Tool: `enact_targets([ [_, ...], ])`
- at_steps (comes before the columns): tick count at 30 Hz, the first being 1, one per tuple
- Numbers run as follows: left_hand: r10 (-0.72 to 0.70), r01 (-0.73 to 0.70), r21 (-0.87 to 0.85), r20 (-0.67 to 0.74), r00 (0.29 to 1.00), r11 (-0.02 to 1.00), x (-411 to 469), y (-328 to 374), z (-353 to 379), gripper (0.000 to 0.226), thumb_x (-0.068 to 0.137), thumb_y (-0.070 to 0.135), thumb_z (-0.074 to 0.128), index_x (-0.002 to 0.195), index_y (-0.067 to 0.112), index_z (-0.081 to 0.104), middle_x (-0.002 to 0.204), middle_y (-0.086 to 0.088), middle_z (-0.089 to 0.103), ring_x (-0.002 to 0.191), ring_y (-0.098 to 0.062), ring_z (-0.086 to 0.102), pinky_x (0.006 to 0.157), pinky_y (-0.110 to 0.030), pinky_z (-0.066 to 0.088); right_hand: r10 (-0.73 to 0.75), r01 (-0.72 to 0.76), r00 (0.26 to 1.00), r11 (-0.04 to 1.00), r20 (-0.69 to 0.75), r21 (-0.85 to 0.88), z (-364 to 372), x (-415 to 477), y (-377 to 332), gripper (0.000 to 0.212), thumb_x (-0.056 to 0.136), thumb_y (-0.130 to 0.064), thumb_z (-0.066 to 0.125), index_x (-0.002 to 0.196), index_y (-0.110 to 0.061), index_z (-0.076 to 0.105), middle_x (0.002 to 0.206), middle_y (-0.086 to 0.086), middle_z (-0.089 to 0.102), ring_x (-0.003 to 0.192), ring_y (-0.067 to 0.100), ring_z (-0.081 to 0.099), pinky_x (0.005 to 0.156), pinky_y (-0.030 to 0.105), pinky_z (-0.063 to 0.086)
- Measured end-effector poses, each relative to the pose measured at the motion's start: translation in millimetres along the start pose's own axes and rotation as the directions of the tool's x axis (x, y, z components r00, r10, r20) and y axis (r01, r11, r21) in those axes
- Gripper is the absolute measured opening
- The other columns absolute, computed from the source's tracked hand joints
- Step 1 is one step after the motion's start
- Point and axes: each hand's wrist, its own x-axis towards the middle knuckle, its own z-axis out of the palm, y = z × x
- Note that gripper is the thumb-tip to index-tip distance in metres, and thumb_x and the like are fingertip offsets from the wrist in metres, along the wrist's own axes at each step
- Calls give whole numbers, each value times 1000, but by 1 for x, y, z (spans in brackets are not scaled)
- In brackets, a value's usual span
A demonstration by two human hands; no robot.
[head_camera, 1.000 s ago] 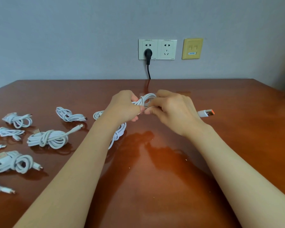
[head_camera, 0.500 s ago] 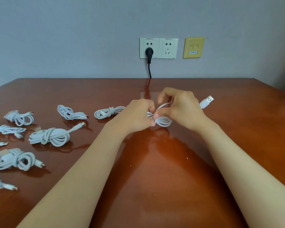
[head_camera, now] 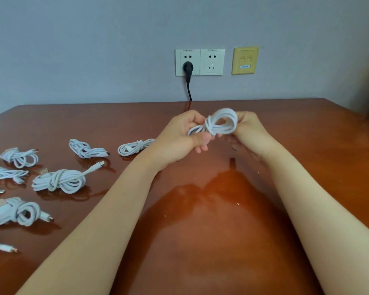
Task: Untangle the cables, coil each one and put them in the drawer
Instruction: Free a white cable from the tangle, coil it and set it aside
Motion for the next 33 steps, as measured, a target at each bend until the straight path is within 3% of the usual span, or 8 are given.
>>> enact_targets([
  [4, -50, 39, -72, -150, 988, 997, 2, 1, -1, 14, 95, 0, 47, 90, 13, 50, 75, 2, 61, 47, 1, 55, 50, -12, 43, -55, 55, 998, 997, -8, -61, 9, 0, 1, 27, 92, -20, 57, 81, 2, 68, 45, -5, 42, 36, 3, 28, 40, 13, 23],
  [7, -107, 81, -99, -293, 950, 992, 7, -1, -4, 7, 95, 3, 48, 100, 9, 47, 75, 0, 58, 43, 2, 55, 46, -11, 42, -115, 102, 993, 954, -29, -282, 15, 0, 4, 36, 92, -30, 57, 59, -14, 58, 40, -9, 39, 40, 5, 34, 47, 17, 30],
  [10, -182, 131, -152, -396, 900, 980, 10, -8, -15, 9, 95, 7, 51, 102, 10, 46, 77, 1, 60, 55, -6, 59, 60, -19, 50, -135, 146, 989, 777, 64, -613, 21, -1, 6, 43, 95, -38, 49, 56, -20, 41, 54, -4, 43, 62, 20, 46, 60, 31, 33],
  [16, -147, 212, 91, -466, 873, 973, 7, -14, -16, 16, 93, 19, 56, 102, 18, 42, 89, 5, 56, 65, -10, 62, 60, -20, 50, -171, 285, 958, 511, 229, -811, 41, -15, -16, 40, 99, -38, 33, 62, -22, 32, 64, -2, 38, 72, 27, 39, 62, 32, 22],
  [20, -59, 227, 341, -439, 897, 912, 7, -18, -16, 14, 85, 15, 65, 92, 21, 54, 92, 3, 60, 88, -23, 63, 82, -34, 51, -230, 399, 916, 430, 330, -810, 40, -21, -22, 22, 101, -31, 29, 84, -20, 38, 80, 1, 50, 84, 31, 51, 64, 31, 23],
  [24, -60, 202, 442, -315, 947, 874, 3, -18, -13, 16, 81, 11, 67, 84, 25, 59, 80, 6, 58, 81, -16, 56, 68, -20, 38, -316, 422, 895, 374, 315, -826, 34, -18, -19, 23, 100, -31, 35, 101, -18, 54, 101, 0, 52, 96, 25, 52, 65, 31, 29],
  [27, -53, 154, 507, -209, 977, 848, 3, -19, -10, 18, 80, 10, 67, 85, 24, 58, 85, 3, 58, 81, -15, 51, 64, -20, 32, -374, 380, 902, 448, 217, -809, 28, -13, -16, 21, 96, -31, 45, 99, -19, 62, 92, -7, 47, 89, 18, 51, 66, 30, 31],
  [33, -17, 59, 503, -87, 996, 862, 3, -15, -9, 31, 79, 9, 68, 70, 32, 49, 73, 11, 55, 72, -13, 53, 62, -24, 39, -301, 264, 954, 808, 17, -526, 18, -5, -10, 4, 83, -23, 67, 81, -24, 64, 79, -11, 57, 74, 8, 51, 67, 27, 38],
])
